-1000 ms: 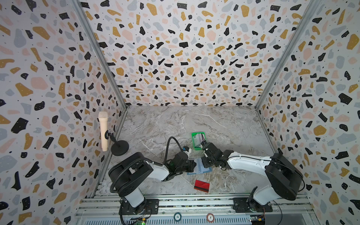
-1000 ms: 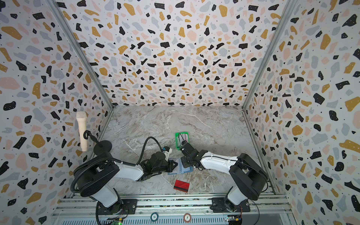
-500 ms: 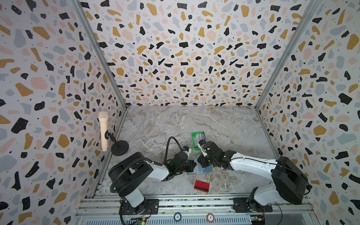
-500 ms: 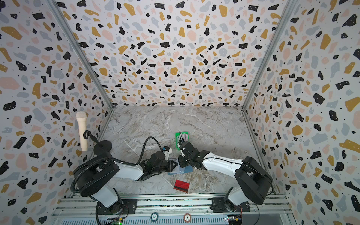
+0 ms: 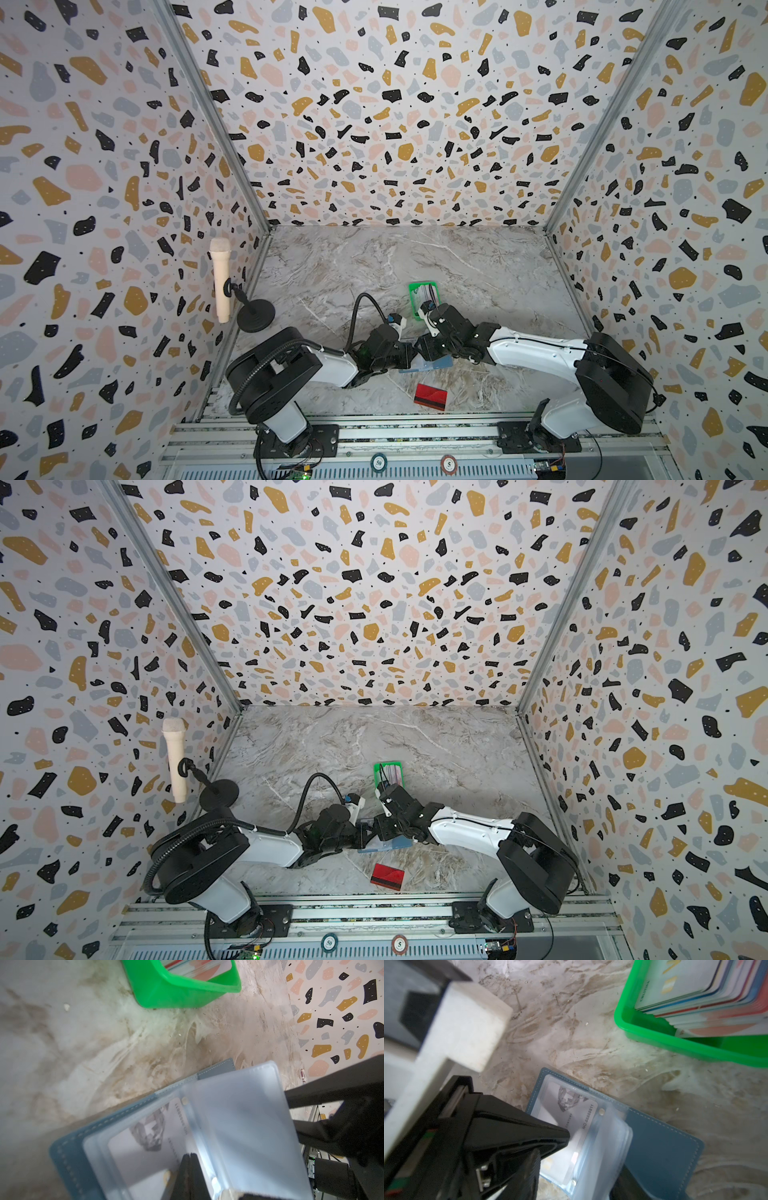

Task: Insert credit cards into a card holder
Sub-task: Flip over the card slot in the card holder.

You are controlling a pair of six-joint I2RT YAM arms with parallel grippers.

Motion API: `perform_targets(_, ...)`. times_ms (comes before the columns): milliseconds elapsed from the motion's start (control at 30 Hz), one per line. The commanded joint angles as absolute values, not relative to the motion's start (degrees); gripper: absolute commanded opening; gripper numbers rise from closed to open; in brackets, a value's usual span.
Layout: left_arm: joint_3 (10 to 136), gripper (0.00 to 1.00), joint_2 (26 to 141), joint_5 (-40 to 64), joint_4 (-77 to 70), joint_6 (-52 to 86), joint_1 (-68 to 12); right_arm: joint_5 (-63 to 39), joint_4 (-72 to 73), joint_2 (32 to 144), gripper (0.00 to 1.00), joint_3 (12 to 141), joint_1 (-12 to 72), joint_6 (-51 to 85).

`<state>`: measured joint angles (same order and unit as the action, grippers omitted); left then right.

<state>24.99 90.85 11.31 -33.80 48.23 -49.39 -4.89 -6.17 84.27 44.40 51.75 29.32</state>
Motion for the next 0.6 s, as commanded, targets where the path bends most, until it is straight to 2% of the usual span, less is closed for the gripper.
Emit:
perform_targets(0,24.1,0.0,87.4,11.1,-32.2,49.0,-48.9,-4.4,-5.7,81.1,0.53,43.8,52.1,29.6)
perform_targets(167,25.5,0.0,85.2,10.8,-30.7,48.9,-48.9,-6.7,-3.5,80.4,0.53,42.9,52.1,30.1)
perform_targets(367,25.2,0.05,79.7,9.4,-27.3,49.0,-46.7,-15.1,2.5,81.1,0.53,41.5,52.8,29.8)
perform_targets(567,24.4,0.11,73.3,8.3,-23.8,47.8,-44.5,-14.6,2.2,79.9,0.52,41.6,52.4,29.4)
